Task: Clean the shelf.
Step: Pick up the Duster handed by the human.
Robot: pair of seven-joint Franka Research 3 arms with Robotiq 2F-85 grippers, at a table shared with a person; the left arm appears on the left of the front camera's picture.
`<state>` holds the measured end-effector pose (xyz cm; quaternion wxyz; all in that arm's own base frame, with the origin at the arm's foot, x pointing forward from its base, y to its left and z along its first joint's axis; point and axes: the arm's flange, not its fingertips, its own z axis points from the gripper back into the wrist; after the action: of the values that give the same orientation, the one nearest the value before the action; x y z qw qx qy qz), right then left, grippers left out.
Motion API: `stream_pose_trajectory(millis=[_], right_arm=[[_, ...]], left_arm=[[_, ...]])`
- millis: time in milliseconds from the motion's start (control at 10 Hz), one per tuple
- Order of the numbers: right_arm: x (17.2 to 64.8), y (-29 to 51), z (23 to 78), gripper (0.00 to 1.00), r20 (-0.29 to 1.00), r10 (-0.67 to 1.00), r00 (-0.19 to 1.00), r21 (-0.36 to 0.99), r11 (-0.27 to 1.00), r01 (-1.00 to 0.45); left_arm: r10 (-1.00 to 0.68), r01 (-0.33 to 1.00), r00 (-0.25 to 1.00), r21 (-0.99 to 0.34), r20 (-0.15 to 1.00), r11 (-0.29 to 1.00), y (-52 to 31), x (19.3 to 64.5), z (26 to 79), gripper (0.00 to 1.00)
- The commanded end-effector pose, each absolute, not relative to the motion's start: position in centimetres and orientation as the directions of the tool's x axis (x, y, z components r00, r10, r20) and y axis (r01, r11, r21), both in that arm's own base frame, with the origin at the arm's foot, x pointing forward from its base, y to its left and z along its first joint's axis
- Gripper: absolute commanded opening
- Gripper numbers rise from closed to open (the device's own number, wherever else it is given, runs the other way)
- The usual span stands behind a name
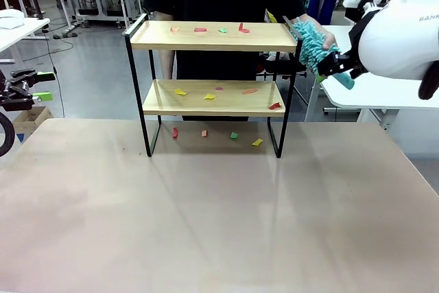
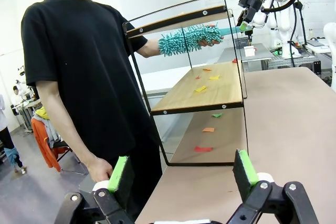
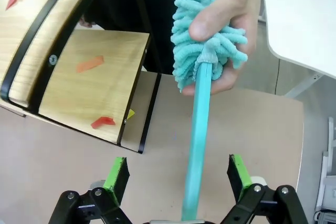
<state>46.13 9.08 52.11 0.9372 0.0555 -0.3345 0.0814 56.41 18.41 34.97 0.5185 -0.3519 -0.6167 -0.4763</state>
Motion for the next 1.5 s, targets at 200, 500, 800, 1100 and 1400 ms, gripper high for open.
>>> stream_pose_trajectory(millis=[200,500,800,1100,1400], right_arm=[[46.8,8.9,52.4,0.40,0.658,0.083,0.748,0.020,0.992,-0.128],[46.9,8.4,52.6,0.35,0.659,0.056,0.750,0.038,0.993,-0.108],[46.7,8.5,52.6,0.00,0.652,0.051,0.757,0.041,0.994,-0.102],[46.4,8.2,53.4,0.00,0.642,0.022,0.767,0.036,0.998,-0.059],[46.4,8.1,53.4,0.00,0.631,-0.002,0.776,0.029,0.999,-0.021]], left_arm=[[-0.061,0.927,-0.218,0.227,0.974,0.299,18.4,56.3,35.2,1.00],[-0.061,0.927,-0.218,0.227,0.974,0.299,18.4,56.3,35.2,1.00],[-0.061,0.927,-0.218,0.227,0.974,0.299,18.4,56.3,35.2,1.00],[-0.061,0.927,-0.218,0.227,0.974,0.299,18.4,56.3,35.2,1.00],[-0.061,0.927,-0.218,0.227,0.974,0.299,18.4,56.3,35.2,1.00]])
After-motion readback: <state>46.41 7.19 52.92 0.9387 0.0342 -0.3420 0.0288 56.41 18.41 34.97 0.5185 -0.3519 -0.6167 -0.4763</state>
